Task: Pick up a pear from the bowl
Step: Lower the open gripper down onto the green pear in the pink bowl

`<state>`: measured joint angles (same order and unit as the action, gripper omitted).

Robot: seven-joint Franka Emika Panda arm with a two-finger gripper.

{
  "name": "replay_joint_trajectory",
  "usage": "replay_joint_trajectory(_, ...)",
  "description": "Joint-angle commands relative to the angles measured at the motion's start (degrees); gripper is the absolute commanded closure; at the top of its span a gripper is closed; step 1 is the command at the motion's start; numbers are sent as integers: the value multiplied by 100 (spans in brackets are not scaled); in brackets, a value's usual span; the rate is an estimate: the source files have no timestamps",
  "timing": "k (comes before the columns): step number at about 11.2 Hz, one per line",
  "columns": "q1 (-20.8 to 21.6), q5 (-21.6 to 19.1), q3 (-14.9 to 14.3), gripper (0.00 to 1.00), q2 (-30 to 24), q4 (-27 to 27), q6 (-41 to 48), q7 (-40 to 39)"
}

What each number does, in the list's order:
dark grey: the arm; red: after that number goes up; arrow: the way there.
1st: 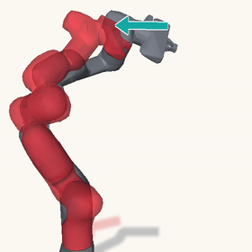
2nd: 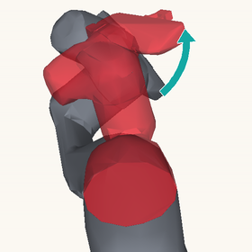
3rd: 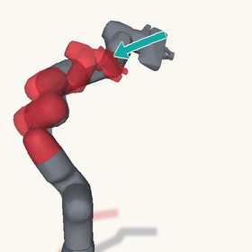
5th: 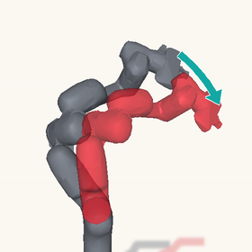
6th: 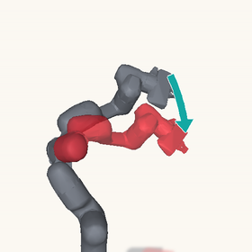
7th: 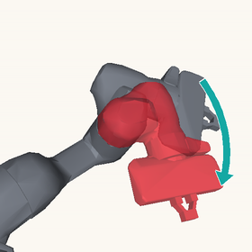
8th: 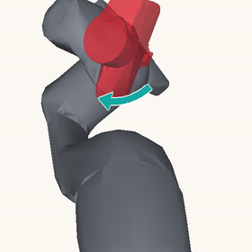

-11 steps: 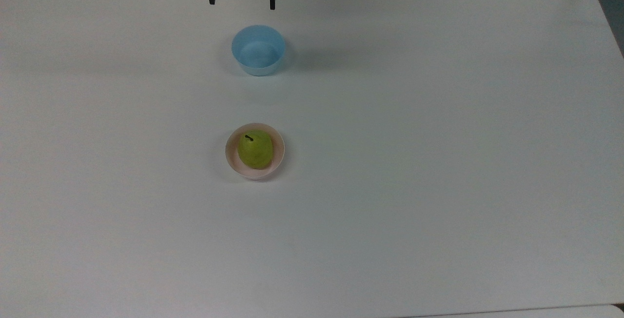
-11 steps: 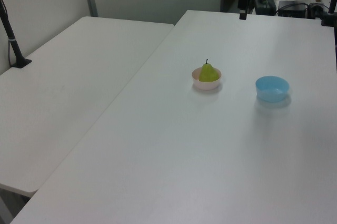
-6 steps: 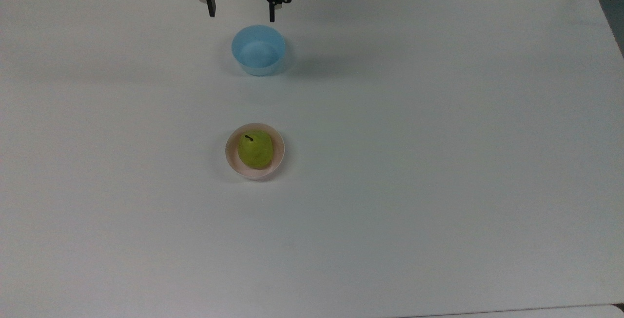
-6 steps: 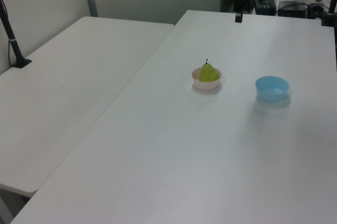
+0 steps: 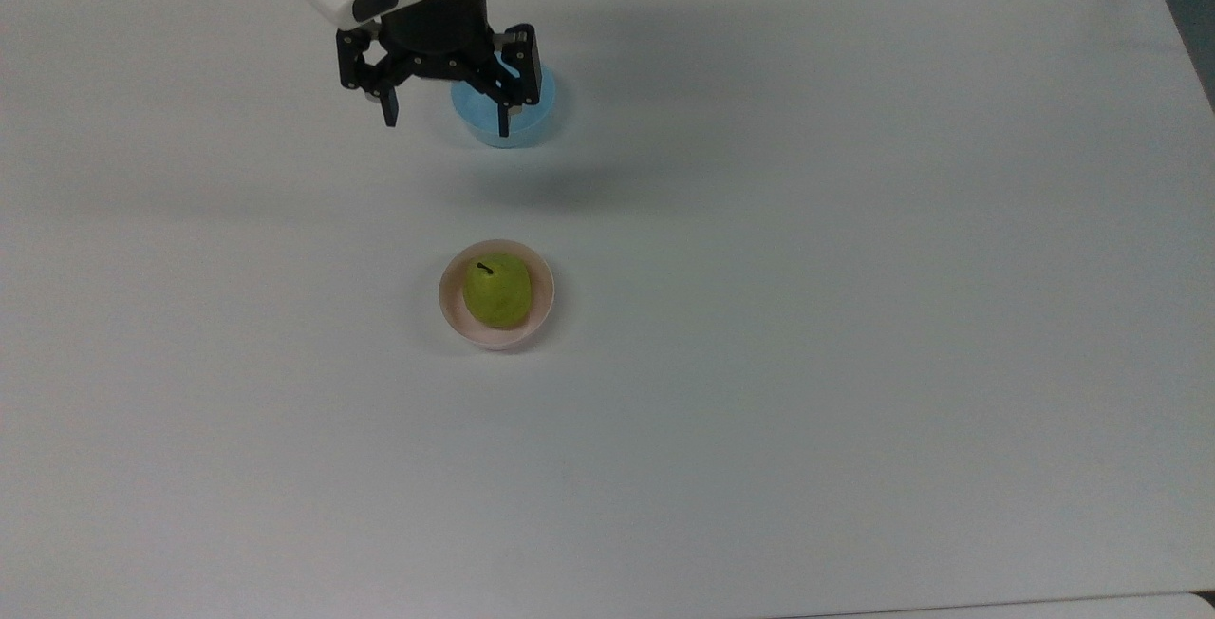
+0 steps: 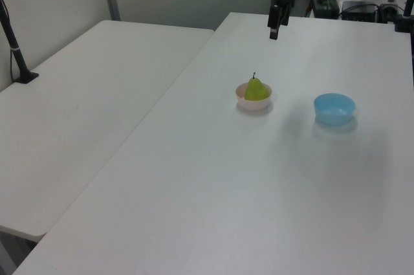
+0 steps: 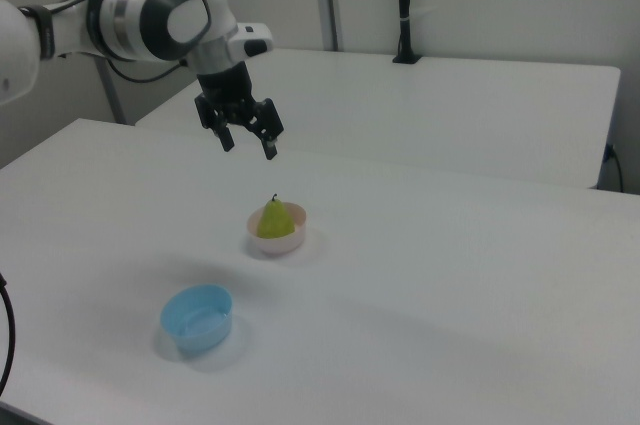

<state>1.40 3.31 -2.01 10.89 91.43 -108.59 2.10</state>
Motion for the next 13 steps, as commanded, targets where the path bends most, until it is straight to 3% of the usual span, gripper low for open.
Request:
replay_joint_trajectory(1, 9, -50, -27, 0, 483, -90, -433, -376)
replay_joint_trajectory(6, 36, -15, 8, 0, 1142, -81, -944, -395)
replay_joint_trajectory(9, 131, 204, 26, 0, 1529, -64, -1242, -369)
replay_joint_trajectory(13, 159, 196, 34, 0, 1740, -55, -1436, -333)
